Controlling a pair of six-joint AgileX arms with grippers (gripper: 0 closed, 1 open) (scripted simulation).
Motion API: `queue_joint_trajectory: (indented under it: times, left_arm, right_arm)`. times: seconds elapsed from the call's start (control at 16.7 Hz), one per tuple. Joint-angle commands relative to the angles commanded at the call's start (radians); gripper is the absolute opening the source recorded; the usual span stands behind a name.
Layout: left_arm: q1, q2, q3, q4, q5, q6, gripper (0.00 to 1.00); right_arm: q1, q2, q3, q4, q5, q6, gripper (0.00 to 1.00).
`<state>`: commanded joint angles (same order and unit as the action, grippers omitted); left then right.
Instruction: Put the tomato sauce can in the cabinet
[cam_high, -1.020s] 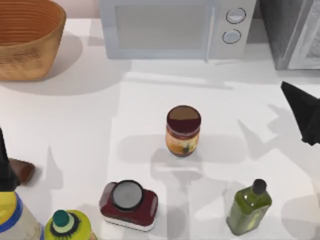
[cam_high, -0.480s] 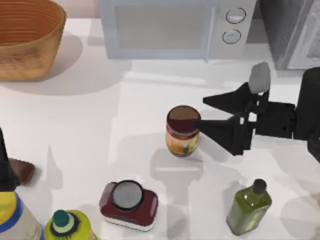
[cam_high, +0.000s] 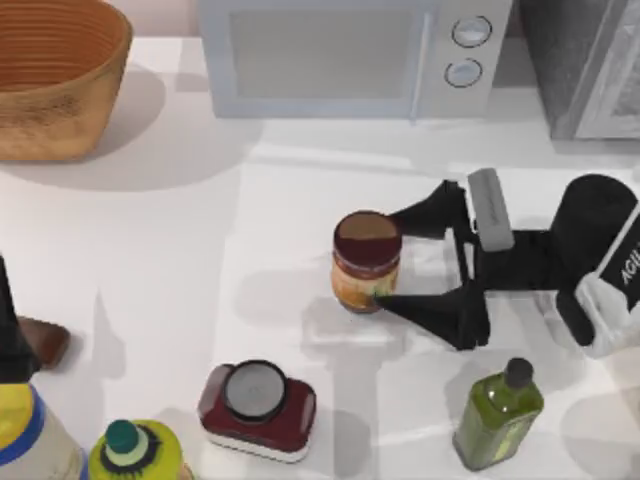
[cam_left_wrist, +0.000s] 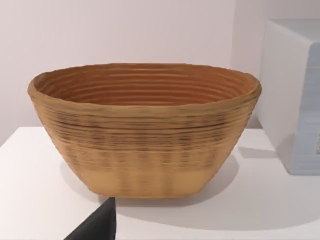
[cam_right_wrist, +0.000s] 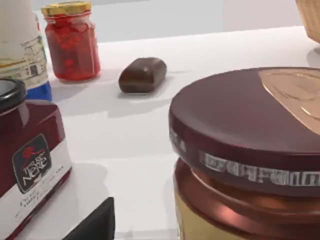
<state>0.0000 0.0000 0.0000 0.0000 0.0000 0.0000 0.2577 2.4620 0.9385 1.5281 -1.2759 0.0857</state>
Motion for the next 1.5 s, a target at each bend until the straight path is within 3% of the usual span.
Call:
queue_joint_trajectory:
  times: [0.54,1.08,1.32,1.5]
  left_arm:
    - [0.000,0.000,0.000,0.000,0.000,0.000,1.00]
    - [0.000,0.000,0.000,0.000,0.000,0.000,1.00]
    - [0.000,0.000,0.000,0.000,0.000,0.000,1.00]
    - [0.000,0.000,0.000,0.000,0.000,0.000,1.00]
  right_arm:
    - [-0.041,0.069,0.019,0.082,-0.040,-0.045,1.00]
    - [0.096,0.083,0.099,0.003,0.097,-0.062,1.00]
    - [0.105,0.087,0.100,0.004,0.107,-0.062,1.00]
    - [0.105,0.087,0.100,0.004,0.107,-0.062,0.77]
